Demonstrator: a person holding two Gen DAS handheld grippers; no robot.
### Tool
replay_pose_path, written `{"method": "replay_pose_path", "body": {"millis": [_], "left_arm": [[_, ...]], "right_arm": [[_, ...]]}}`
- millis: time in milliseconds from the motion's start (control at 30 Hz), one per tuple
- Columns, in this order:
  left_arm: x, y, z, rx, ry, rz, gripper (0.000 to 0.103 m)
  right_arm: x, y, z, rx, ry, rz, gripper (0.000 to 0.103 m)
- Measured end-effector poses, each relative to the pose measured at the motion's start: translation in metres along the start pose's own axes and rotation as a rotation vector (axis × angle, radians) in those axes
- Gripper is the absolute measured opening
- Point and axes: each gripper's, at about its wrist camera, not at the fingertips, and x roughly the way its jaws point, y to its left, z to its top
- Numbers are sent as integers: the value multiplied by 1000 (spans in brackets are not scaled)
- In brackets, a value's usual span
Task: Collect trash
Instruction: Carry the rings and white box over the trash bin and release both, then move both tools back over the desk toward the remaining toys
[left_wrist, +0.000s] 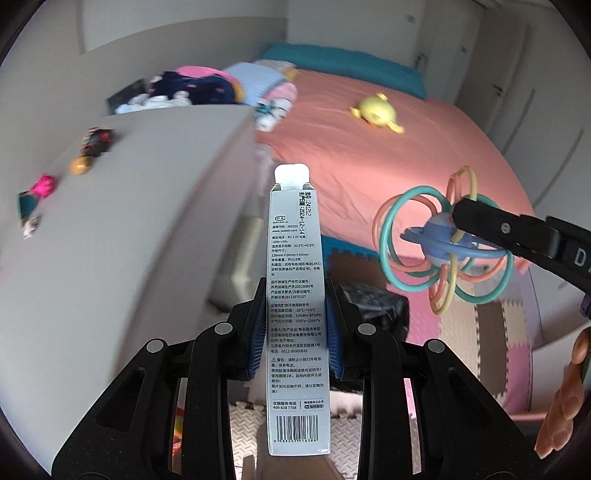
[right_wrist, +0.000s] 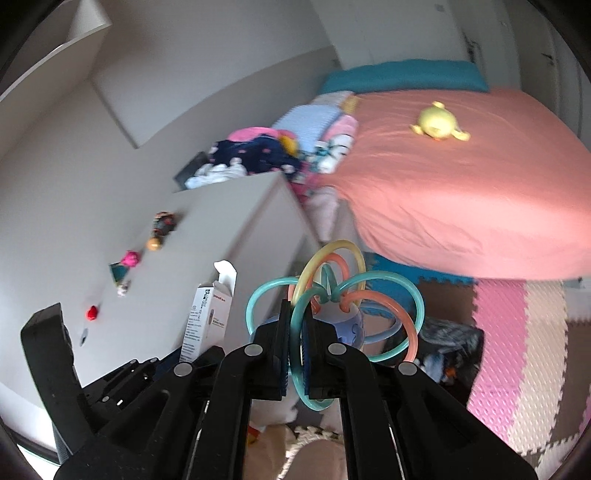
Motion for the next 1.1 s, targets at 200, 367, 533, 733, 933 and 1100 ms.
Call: {"method": "replay_pose_path", "body": {"millis": [200, 367, 533, 733, 933, 1100], "left_arm": [[34, -56, -14, 91, 82, -45, 28], [61, -86, -25, 145, 152, -63, 28], [86, -103, -33, 171, 236, -89, 79], [89, -108, -41, 243, 202, -4, 97], [89, -93, -39, 204, 205, -16, 97], [85, -84, -33, 180, 187, -22, 97]], "right_arm": [[-1, -56, -15, 66, 31, -69, 6], [9, -99, -27, 130, 89, -132, 6], [33, -126, -33, 193, 187, -188, 22], [51, -141, -37, 224, 232, -305, 101], [59, -138, -40, 211, 232, -307, 101], [52, -129, -36, 180, 207, -309, 101]]}}
